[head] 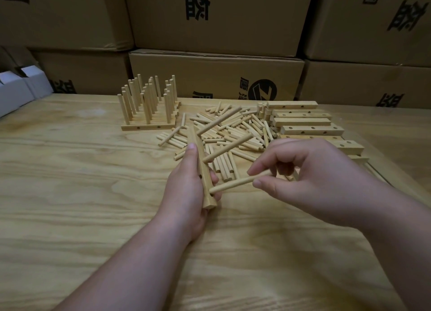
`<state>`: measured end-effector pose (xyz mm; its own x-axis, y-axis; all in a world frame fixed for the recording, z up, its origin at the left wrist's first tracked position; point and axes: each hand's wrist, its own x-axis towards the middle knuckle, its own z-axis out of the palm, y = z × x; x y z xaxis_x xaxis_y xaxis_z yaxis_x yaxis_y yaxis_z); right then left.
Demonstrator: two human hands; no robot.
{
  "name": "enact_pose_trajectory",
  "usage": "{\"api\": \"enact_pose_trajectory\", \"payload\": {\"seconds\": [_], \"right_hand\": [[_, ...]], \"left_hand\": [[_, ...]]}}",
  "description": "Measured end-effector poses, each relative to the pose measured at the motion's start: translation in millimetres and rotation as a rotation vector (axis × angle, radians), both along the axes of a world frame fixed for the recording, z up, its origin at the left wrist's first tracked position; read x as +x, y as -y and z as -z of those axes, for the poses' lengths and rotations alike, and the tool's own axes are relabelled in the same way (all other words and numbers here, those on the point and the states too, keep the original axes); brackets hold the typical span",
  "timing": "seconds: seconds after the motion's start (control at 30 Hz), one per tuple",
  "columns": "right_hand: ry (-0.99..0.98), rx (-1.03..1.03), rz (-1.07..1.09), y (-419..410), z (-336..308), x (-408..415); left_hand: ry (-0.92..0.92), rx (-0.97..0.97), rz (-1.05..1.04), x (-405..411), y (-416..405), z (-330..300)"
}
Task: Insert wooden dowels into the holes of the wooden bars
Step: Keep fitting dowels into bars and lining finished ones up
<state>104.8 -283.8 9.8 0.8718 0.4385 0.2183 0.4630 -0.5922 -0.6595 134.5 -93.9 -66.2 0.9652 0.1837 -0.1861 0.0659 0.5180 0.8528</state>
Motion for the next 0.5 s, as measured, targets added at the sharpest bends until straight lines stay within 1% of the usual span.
{"api": "enact_pose_trajectory", "payload": {"seconds": [0.1, 0.2, 0.4, 0.5], "right_hand": [[-0.036, 0.013, -0.075, -1.1, -2.1, -2.5], [-0.053, 0.016, -0.104, -0.7, -1.2, -2.1], [-0.046, 0.037, -0.064, -3.3, 4.9, 0.4], [-0.023, 0.037, -0.026, -6.1, 10.1, 1.6]], "left_hand": [[-0.005, -0.009, -0.014, -0.3, -0.6, -0.1], [-0.004, -0.020, -0.031, -0.3, -1.1, -0.3], [0.019, -0.019, -0.002, -1.9, -0.6, 0.2], [0.032, -0.057, 0.010, -3.6, -2.4, -0.2]]}}
